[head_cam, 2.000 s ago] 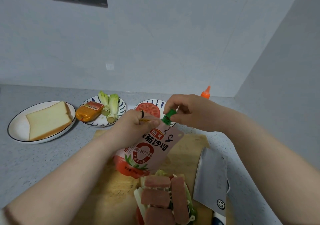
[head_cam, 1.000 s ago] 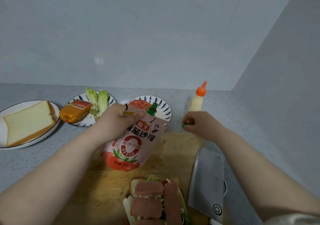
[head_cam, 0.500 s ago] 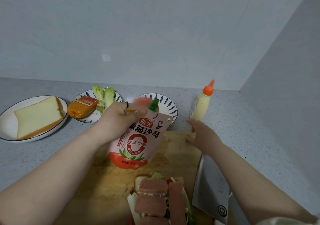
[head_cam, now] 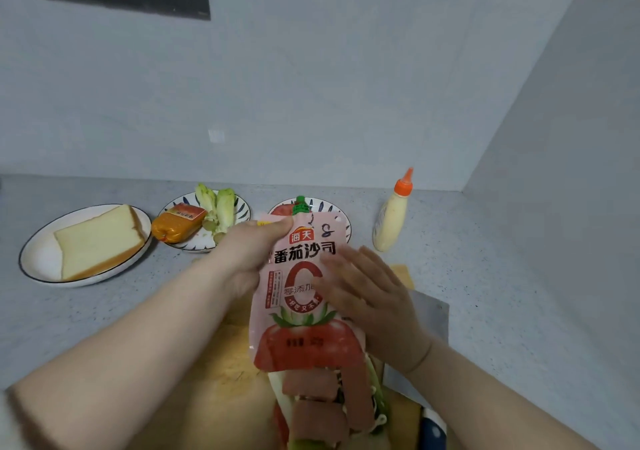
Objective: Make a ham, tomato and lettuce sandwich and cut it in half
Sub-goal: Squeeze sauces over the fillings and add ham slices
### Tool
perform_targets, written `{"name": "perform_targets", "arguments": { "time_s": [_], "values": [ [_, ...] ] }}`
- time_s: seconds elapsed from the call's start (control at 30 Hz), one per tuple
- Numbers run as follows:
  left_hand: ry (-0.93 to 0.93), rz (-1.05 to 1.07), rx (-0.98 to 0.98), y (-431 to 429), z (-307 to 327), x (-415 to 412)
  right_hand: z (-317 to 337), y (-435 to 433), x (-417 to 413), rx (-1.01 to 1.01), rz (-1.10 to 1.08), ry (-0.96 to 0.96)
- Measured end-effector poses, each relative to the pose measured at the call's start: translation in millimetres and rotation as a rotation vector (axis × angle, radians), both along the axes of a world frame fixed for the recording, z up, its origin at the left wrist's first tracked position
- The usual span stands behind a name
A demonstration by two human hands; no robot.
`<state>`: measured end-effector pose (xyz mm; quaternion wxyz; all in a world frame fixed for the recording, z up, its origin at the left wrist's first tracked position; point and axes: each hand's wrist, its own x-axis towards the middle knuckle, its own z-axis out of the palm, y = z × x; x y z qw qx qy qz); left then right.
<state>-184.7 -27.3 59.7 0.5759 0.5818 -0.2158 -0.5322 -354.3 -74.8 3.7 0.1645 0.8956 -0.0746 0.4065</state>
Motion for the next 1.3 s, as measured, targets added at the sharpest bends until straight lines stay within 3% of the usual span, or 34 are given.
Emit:
{"name": "perform_targets", "arguments": {
  "time_s": [0.1, 0.17, 0.27, 0.37, 0.47, 0.57, 0.63, 0.83, 1.03, 1.3],
  "values": [
    [0.034, -0.056, 0.064, 3, -5, -2, 10, 5, -6, 0.147, 0.084, 0.049],
    [0.043, -0.121, 0.099, 9, -5, -1, 17, 9, -8, 0.347, 0.093, 0.016],
    [-0.194, -0.171, 0.106, 18, -7, 0, 35, 16, -11, 0.802, 0.048, -0.138],
    [-0.538, -0.079, -0.128, 28, -6, 1, 49, 10, -12, 1.188, 0.013, -0.187],
    [-0.598, -0.146, -0.399, 35, 13, -5, 64, 2, -11, 1.436, 0.103, -0.171],
    [-0.427, -0.211, -0.472, 28, 26, -12, 69, 7, -7, 1.441, 0.062, -0.013],
    [-0.402, -0.142, -0.473, 20, 27, -16, 69, 10, -3, 1.475, 0.072, 0.008],
    [-0.416, 0.066, -0.487, 6, 10, -34, 72, 11, 7, 1.543, 0.196, -0.482],
    [-0.381, 0.162, -0.478, -3, 16, -37, 74, 8, 16, 1.374, 0.069, -0.618],
    [-0.245, -0.17, -0.399, 9, 1, -29, 82, -6, 13, 1.349, 0.002, -0.658]
  ]
}}
